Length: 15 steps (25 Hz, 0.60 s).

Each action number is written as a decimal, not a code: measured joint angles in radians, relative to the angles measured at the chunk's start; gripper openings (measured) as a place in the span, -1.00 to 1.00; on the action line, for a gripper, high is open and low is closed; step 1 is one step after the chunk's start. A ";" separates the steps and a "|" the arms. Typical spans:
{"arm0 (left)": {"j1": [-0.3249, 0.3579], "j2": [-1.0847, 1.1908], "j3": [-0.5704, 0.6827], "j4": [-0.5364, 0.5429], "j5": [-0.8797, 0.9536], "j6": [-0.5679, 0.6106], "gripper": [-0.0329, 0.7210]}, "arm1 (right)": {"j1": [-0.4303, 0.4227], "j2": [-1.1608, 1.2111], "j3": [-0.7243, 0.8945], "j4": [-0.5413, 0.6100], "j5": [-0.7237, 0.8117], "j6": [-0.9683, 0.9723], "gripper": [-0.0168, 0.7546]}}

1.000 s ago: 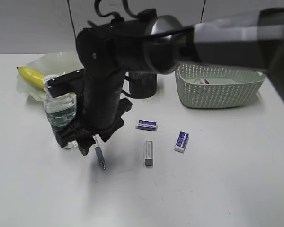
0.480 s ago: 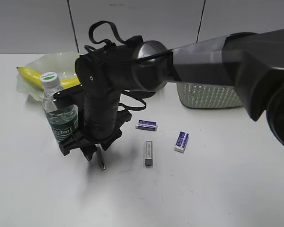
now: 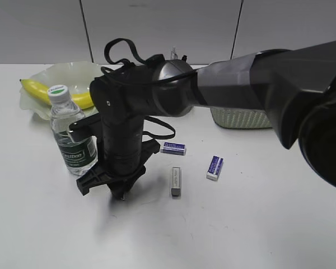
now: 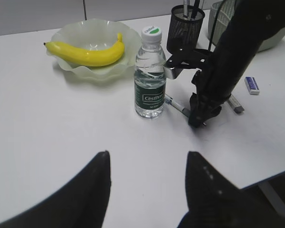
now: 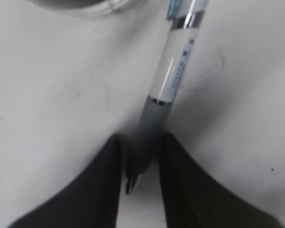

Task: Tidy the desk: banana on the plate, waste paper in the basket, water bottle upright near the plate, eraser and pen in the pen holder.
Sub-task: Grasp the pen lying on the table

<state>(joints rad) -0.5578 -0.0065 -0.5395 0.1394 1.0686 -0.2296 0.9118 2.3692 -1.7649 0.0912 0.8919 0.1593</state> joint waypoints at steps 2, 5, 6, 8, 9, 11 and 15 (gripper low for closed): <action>0.000 0.000 0.000 0.000 0.000 0.000 0.10 | 0.000 0.000 0.000 -0.001 0.012 0.005 -0.68; 0.000 0.000 0.000 0.000 0.000 0.000 0.10 | 0.000 0.000 -0.001 -0.004 0.020 0.008 -0.70; 0.000 0.000 0.000 0.000 0.000 0.000 0.10 | 0.000 0.000 -0.001 -0.006 0.025 0.016 -0.70; 0.000 0.000 0.000 0.000 0.000 0.000 0.10 | 0.000 -0.002 -0.001 -0.021 0.041 0.040 -0.70; 0.000 0.000 0.000 0.000 0.000 0.000 0.10 | 0.000 -0.008 -0.001 -0.037 0.060 0.056 -0.70; 0.000 0.000 0.000 0.000 0.000 0.000 0.10 | 0.000 -0.026 0.000 -0.078 0.089 0.084 -0.70; 0.000 0.000 0.000 0.000 0.000 0.000 0.10 | -0.012 -0.099 0.000 -0.155 0.099 0.129 -0.70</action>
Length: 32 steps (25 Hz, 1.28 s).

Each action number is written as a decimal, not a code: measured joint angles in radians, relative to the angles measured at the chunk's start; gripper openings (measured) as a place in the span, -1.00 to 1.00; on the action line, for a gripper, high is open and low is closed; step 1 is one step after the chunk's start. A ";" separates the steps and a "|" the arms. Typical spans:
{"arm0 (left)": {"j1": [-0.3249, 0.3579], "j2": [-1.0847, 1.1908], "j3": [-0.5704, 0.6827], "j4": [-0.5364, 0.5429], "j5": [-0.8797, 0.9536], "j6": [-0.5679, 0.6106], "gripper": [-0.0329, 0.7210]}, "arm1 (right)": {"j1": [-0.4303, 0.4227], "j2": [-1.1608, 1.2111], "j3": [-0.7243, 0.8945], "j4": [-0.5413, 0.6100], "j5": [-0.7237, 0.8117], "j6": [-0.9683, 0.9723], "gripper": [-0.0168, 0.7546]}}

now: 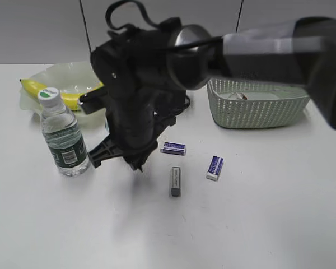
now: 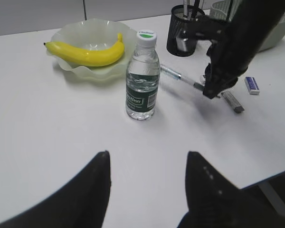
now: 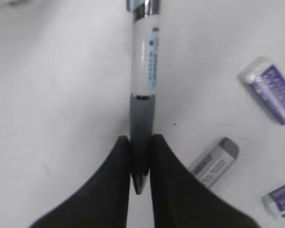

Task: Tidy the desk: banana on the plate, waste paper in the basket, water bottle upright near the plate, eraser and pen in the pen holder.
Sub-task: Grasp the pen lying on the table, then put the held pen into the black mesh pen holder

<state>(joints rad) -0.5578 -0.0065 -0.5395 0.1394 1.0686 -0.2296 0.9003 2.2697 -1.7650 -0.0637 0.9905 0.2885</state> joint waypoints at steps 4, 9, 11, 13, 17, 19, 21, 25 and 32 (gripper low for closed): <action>0.000 0.000 0.000 0.000 0.000 0.000 0.10 | -0.024 -0.088 0.000 -0.072 -0.003 0.039 -0.70; 0.000 0.000 0.000 0.000 0.000 0.000 0.10 | -0.086 -0.194 0.000 -0.117 -0.120 0.073 -0.70; 0.000 0.000 0.000 0.000 0.000 0.000 0.10 | -0.125 -0.228 0.000 -0.127 -0.200 0.080 -0.70; 0.000 0.000 0.000 0.000 0.000 0.000 0.10 | -0.165 -0.241 0.000 -0.138 -0.259 0.084 -0.70; 0.000 0.000 0.000 0.000 0.000 0.000 0.10 | -0.221 -0.249 0.056 -0.154 -0.384 0.083 -0.70; 0.000 0.000 0.000 0.000 0.000 0.000 0.10 | -0.223 -0.273 0.137 -0.156 -0.503 0.080 -0.70; 0.000 0.000 0.000 0.000 0.000 0.000 0.10 | -0.223 -0.317 0.255 -0.156 -0.655 0.080 -0.70; 0.000 0.000 0.000 0.000 0.000 0.000 0.10 | -0.245 -0.389 0.484 -0.155 -1.003 0.085 -0.70; 0.000 0.000 0.000 0.000 0.000 0.001 0.10 | -0.367 -0.344 0.656 -0.155 -1.453 0.059 -0.70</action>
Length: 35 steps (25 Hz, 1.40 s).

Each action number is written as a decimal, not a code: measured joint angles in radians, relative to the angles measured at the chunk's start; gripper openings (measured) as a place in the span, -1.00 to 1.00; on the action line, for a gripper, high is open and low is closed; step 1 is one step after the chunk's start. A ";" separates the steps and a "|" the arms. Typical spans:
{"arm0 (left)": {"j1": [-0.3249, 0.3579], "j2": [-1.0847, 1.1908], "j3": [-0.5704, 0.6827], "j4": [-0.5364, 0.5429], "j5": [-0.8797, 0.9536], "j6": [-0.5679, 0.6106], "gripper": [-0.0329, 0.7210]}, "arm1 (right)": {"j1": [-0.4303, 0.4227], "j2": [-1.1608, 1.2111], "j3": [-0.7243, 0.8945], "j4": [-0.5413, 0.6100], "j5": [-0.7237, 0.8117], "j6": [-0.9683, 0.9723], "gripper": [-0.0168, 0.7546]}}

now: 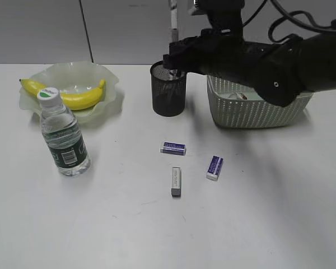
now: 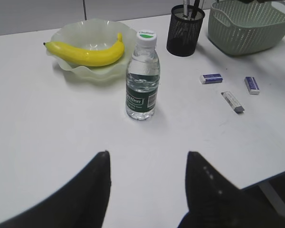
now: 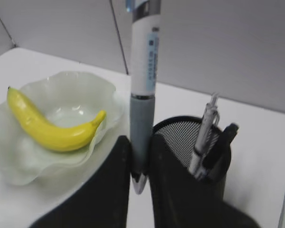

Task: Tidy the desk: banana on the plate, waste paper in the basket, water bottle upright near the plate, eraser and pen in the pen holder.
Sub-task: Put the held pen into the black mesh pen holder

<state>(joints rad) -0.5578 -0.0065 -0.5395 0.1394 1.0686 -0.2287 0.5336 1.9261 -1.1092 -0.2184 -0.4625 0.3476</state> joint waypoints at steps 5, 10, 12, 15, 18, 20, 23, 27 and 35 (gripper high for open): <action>0.000 0.000 0.000 0.000 0.000 0.000 0.10 | -0.020 0.094 0.000 0.021 -0.208 -0.106 -0.70; 0.000 0.000 0.000 0.000 0.000 0.000 0.10 | -0.020 0.178 -0.044 0.025 -0.256 -0.122 -0.70; 0.000 0.000 0.000 0.000 0.000 0.000 0.10 | -0.020 0.202 -0.067 0.026 -0.259 -0.123 -0.70; 0.000 0.000 0.000 0.000 0.000 0.000 0.10 | -0.020 0.240 -0.107 0.030 -0.261 -0.123 -0.70; 0.000 0.000 0.000 0.000 0.000 0.000 0.10 | -0.020 0.271 -0.134 0.042 -0.261 -0.133 -0.70; 0.000 0.000 0.000 0.000 0.000 0.000 0.10 | -0.021 0.298 -0.146 0.068 -0.262 -0.170 -0.70; 0.000 0.000 0.000 0.000 0.000 0.000 0.10 | -0.021 0.325 -0.149 0.149 -0.261 -0.235 -0.62; 0.000 0.000 0.000 0.000 0.000 0.000 0.10 | -0.023 0.328 -0.149 0.185 -0.282 -0.259 -0.33; 0.000 0.000 0.000 0.000 0.000 0.000 0.10 | -0.023 0.314 -0.149 0.187 -0.299 -0.262 0.04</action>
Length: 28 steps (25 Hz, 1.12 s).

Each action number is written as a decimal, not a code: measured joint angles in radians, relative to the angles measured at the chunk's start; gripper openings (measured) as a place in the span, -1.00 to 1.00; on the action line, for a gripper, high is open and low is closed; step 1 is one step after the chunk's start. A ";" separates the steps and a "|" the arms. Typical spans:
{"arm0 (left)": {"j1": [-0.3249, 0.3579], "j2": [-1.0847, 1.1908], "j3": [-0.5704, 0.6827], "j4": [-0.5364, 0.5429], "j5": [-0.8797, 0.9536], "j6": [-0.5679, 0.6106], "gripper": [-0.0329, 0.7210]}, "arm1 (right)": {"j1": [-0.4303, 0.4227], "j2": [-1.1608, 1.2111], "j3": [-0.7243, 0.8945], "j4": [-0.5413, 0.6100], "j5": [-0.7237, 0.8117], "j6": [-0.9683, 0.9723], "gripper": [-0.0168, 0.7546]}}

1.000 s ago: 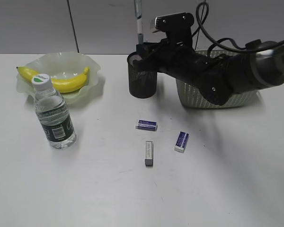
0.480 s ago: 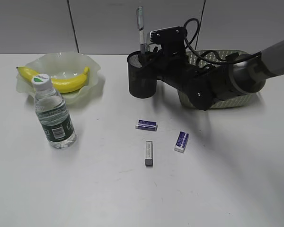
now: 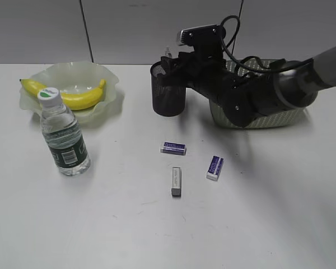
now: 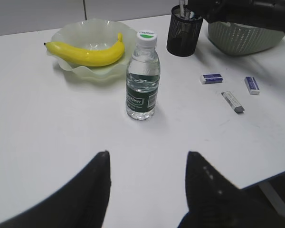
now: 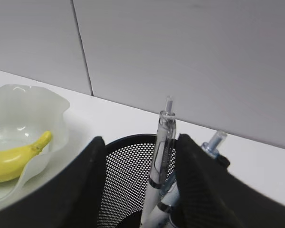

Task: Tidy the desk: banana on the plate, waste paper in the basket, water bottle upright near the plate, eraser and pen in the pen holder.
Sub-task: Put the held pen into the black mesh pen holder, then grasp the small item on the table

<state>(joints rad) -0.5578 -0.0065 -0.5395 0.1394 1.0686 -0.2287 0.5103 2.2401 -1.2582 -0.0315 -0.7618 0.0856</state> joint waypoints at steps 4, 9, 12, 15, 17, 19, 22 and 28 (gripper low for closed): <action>0.000 0.000 0.000 0.000 0.000 0.000 0.10 | 0.000 -0.100 0.000 0.001 0.167 -0.001 0.06; 0.000 0.000 0.000 0.000 0.000 0.000 0.10 | 0.000 -0.277 -0.001 -0.016 0.595 -0.001 0.06; 0.000 0.000 0.000 0.000 0.000 0.000 0.10 | 0.000 -0.389 -0.001 -0.022 0.921 -0.001 0.06; 0.000 0.000 0.000 0.000 0.000 0.000 0.10 | 0.000 -0.500 0.000 -0.021 1.222 -0.017 0.06; 0.000 0.000 0.000 0.000 0.000 0.000 0.10 | 0.000 -0.573 0.018 -0.011 1.353 -0.041 0.06; 0.000 0.000 0.000 0.000 0.000 0.000 0.10 | 0.000 -0.658 0.058 -0.004 1.443 -0.051 0.06; 0.000 0.000 0.000 0.000 0.000 0.000 0.10 | 0.000 -0.814 0.160 0.004 1.533 -0.055 0.06; 0.000 0.000 0.000 0.000 0.000 0.000 0.10 | 0.000 -1.152 0.390 0.032 1.648 -0.056 0.06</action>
<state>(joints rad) -0.5578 -0.0065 -0.5395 0.1394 1.0686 -0.2287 0.5103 1.0877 -0.8680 0.0000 0.8865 0.0295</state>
